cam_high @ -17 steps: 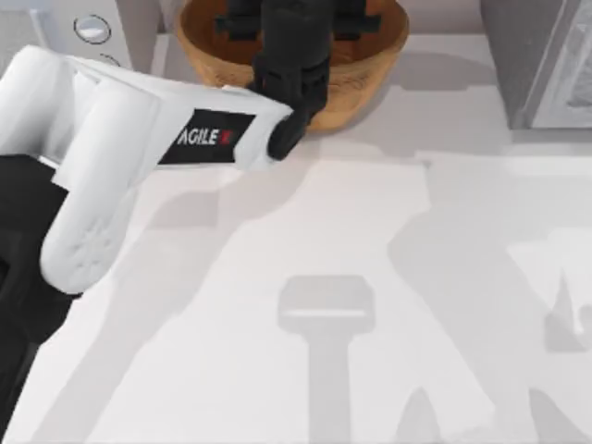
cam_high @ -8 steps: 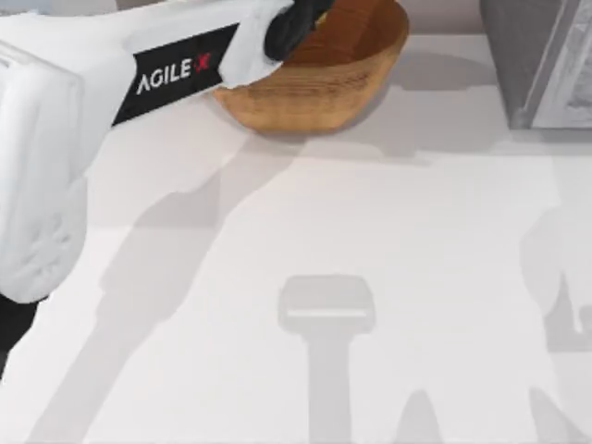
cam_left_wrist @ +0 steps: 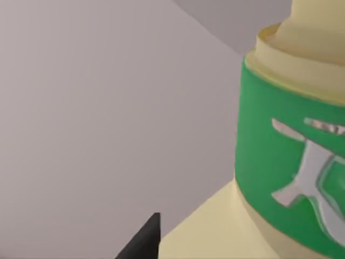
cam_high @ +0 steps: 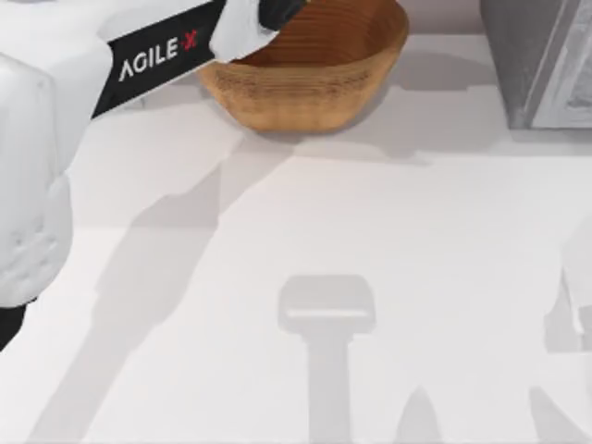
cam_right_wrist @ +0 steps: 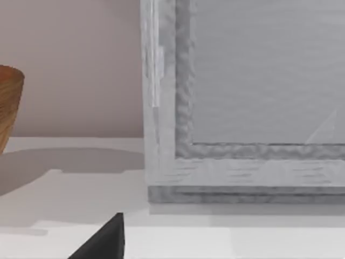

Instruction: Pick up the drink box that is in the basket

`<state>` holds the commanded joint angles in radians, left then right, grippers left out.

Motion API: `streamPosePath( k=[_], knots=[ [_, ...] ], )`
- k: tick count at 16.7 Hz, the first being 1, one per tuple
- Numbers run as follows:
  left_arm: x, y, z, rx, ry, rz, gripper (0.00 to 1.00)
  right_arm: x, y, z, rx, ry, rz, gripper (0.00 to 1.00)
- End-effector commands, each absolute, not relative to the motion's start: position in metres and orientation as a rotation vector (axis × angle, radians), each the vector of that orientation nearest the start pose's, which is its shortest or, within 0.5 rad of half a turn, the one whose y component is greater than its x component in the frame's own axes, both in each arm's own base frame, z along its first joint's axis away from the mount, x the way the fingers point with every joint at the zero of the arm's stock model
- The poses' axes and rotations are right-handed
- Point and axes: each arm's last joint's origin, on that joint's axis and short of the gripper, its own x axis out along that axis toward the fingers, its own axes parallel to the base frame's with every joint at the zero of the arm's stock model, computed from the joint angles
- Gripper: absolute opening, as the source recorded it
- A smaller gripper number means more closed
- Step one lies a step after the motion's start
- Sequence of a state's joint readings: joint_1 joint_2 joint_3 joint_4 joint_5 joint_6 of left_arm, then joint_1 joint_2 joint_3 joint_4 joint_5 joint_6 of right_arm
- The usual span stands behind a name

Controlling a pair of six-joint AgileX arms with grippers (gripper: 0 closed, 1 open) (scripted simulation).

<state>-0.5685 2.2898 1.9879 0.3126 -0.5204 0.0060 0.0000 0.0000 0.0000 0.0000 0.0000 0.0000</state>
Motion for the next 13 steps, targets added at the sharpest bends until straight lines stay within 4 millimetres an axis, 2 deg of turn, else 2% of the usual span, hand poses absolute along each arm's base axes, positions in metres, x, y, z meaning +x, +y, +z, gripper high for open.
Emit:
streamPosePath(
  k=[2,4,7,10,13],
  knots=[
    [0.472,-0.272,0.284,-0.006,0.002,-0.022,0.0,0.106,-0.001,0.16,0.0,0.0,0.0,1.0],
    [0.467,-0.262,0.289,0.004,0.016,-0.023,0.0,0.106,-0.001,0.16,0.0,0.0,0.0,1.0],
    [0.449,-0.23,0.311,0.011,0.032,-0.022,0.0,0.106,-0.001,0.16,0.0,0.0,0.0,1.0],
    [0.41,-0.181,0.345,0.002,0.029,-0.018,0.0,0.106,-0.001,0.16,0.0,0.0,0.0,1.0],
    [0.345,-0.122,0.373,-0.015,0.004,-0.013,0.0,0.106,-0.001,0.16,0.0,0.0,0.0,1.0]
  ],
)
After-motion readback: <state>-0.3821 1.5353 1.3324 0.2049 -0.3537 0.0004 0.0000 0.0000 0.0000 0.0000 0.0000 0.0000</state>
